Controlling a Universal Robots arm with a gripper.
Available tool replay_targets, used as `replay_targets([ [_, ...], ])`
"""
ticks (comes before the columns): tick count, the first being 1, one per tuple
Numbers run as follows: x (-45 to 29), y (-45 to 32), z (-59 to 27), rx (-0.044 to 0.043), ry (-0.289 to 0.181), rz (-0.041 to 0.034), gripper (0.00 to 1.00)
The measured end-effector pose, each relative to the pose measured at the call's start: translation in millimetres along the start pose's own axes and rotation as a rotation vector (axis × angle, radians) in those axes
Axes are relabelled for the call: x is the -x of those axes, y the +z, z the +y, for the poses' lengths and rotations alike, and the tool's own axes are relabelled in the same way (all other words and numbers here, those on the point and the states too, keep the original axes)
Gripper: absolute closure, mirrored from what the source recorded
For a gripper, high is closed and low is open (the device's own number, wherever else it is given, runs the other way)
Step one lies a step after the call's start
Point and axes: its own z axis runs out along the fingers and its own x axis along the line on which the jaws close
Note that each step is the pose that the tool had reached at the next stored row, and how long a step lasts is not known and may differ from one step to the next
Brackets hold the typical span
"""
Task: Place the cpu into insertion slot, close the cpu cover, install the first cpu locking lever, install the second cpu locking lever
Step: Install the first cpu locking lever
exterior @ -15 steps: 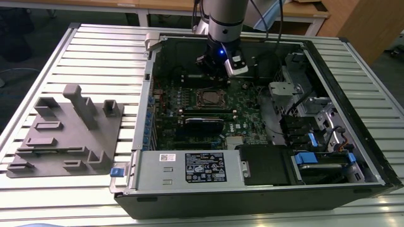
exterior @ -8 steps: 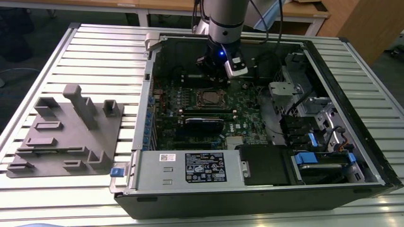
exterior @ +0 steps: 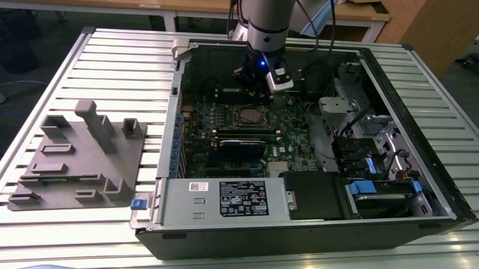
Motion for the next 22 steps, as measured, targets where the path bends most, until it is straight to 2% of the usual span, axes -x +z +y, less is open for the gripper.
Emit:
replay_targets([
  [8,0.0,0.4,0.0,-0.0018,0.096,-0.0086,0.89],
  [13,0.0,0.4,0.0,-0.0028,0.139,-0.0124,0.89],
  [17,0.0,0.4,0.1,-0.0034,0.167,-0.0148,0.89],
  [22,-0.7,0.4,0.0,-0.0035,0.172,-0.0154,0.89],
])
